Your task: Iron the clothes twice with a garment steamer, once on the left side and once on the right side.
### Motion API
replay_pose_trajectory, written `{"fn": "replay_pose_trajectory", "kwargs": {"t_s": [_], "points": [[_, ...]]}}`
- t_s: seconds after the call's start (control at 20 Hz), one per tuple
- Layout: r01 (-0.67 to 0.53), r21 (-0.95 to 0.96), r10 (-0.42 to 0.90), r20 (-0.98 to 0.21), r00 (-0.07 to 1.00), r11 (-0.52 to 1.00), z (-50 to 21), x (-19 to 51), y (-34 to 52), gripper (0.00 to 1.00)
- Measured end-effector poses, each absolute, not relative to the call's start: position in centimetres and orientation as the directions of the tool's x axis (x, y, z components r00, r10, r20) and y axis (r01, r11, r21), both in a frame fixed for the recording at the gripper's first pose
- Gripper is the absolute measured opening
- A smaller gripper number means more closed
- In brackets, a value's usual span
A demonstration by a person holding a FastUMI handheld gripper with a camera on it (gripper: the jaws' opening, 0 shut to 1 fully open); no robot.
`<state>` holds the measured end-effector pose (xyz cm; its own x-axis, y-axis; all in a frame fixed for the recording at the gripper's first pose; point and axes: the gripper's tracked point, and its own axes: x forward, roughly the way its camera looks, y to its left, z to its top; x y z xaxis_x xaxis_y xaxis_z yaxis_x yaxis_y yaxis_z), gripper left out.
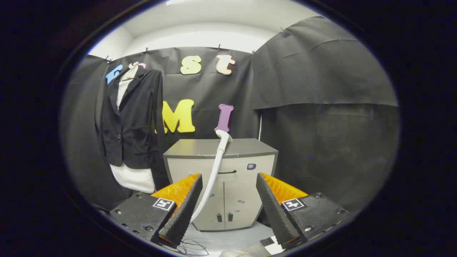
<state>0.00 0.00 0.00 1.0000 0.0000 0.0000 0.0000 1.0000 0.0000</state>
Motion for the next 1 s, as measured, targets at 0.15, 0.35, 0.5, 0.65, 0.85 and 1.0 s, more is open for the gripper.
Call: {"fn": "replay_pose_trajectory", "kwargs": {"t_s": [0.15, 0.35, 0.5, 0.65, 0.85, 1.0], "points": [[-0.004, 0.006, 0.004, 0.002, 1.0, 1.0, 0.2, -0.1, 0.4, 0.95], [-0.008, 0.011, 0.008, 0.003, 1.0, 1.0, 0.3, -0.3, 0.7, 0.95], [-0.009, 0.019, 0.009, 0.009, 1.0, 1.0, 0.5, -0.5, 0.7, 0.95], [-0.004, 0.017, 0.004, 0.006, 1.0, 1.0, 0.5, 0.0, 0.6, 0.95], [-0.005, 0.012, 0.004, 0.006, 1.0, 1.0, 1.2, 1.5, 0.4, 0.95], [-0.009, 0.013, 0.009, 0.004, 1.0, 1.0, 2.4, 3.7, 0.3, 0.95]]}}
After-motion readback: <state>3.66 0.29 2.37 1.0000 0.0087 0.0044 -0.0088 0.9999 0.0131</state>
